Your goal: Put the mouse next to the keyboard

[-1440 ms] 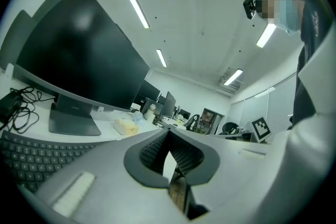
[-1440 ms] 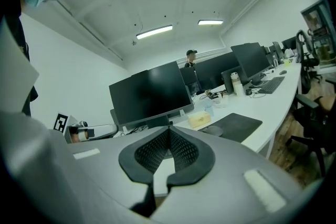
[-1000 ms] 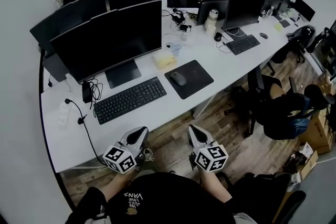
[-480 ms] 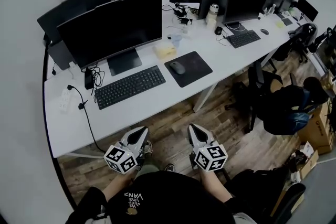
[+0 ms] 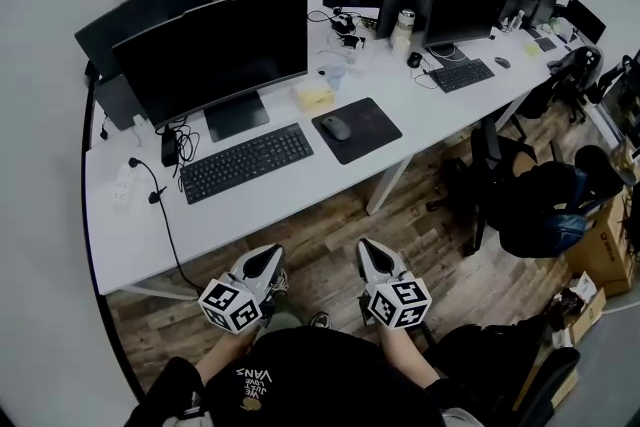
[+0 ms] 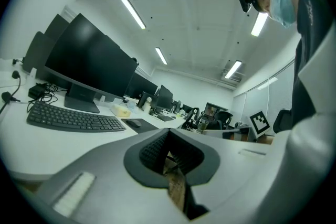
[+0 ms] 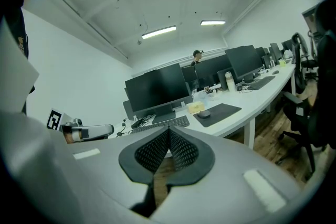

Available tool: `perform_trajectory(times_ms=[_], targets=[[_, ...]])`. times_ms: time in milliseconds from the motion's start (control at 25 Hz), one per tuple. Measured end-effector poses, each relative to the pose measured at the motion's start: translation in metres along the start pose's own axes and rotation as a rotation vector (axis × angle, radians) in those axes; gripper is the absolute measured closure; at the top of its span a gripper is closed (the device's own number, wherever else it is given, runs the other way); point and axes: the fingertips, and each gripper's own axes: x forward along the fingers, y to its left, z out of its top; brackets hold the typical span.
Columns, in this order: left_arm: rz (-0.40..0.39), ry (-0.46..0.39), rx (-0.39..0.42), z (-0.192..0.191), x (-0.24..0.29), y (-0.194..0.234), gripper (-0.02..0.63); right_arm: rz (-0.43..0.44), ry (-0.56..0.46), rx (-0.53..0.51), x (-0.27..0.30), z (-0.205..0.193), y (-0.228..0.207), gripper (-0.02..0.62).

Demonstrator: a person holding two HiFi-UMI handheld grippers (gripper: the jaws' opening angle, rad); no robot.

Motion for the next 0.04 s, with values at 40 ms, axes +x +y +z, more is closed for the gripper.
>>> perform_trajectory(times_ms=[40], targets=[[-0.001,0.001,0.000,0.0000,0.0005,-0.0012,0.604,0.000,-0.002,0.001,-0.0007,0.0008,-0.0003,0.591]])
